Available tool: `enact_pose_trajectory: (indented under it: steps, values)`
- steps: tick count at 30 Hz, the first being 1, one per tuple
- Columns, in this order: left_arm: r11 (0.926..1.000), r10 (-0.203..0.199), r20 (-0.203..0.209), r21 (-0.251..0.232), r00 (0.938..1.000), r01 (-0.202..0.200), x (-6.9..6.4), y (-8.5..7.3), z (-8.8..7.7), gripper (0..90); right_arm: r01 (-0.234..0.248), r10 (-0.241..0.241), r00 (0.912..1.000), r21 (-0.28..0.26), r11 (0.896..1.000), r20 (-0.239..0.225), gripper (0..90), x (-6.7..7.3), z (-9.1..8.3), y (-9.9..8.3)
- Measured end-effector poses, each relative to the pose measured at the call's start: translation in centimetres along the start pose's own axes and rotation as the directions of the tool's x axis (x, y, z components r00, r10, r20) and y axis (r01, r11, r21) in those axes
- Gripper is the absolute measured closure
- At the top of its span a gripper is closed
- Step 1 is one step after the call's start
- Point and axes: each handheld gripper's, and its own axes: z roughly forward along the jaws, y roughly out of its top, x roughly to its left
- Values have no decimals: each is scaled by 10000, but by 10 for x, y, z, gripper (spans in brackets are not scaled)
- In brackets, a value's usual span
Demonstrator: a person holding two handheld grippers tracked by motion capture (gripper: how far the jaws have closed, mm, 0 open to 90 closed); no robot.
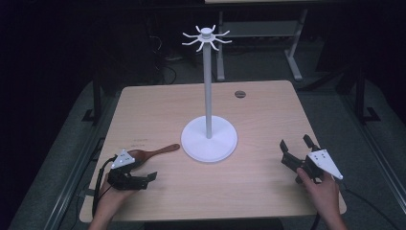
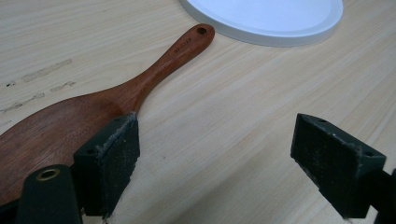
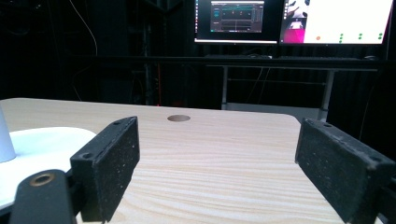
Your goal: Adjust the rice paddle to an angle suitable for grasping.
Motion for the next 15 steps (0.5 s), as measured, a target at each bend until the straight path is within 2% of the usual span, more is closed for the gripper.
enact_pose_trajectory:
  steps: [3, 8, 15]
  values:
    - [9998, 109, -33, 136, 9999, -108, 2, 2, -1, 153, 18, -18, 10000, -7, 10000, -20, 130, 0, 0, 0]
    - [9999, 55, -210, -105, 9998, -57, 4, 9, -3, 155, 33, -33, 10000, 5, 10000, -19, 131, 0, 0, 0]
    - [9997, 237, -459, 32, 9987, -236, 11, 18, -4, 159, 19, -19, 10000, -31, 10000, -23, 130, 1, 0, 0]
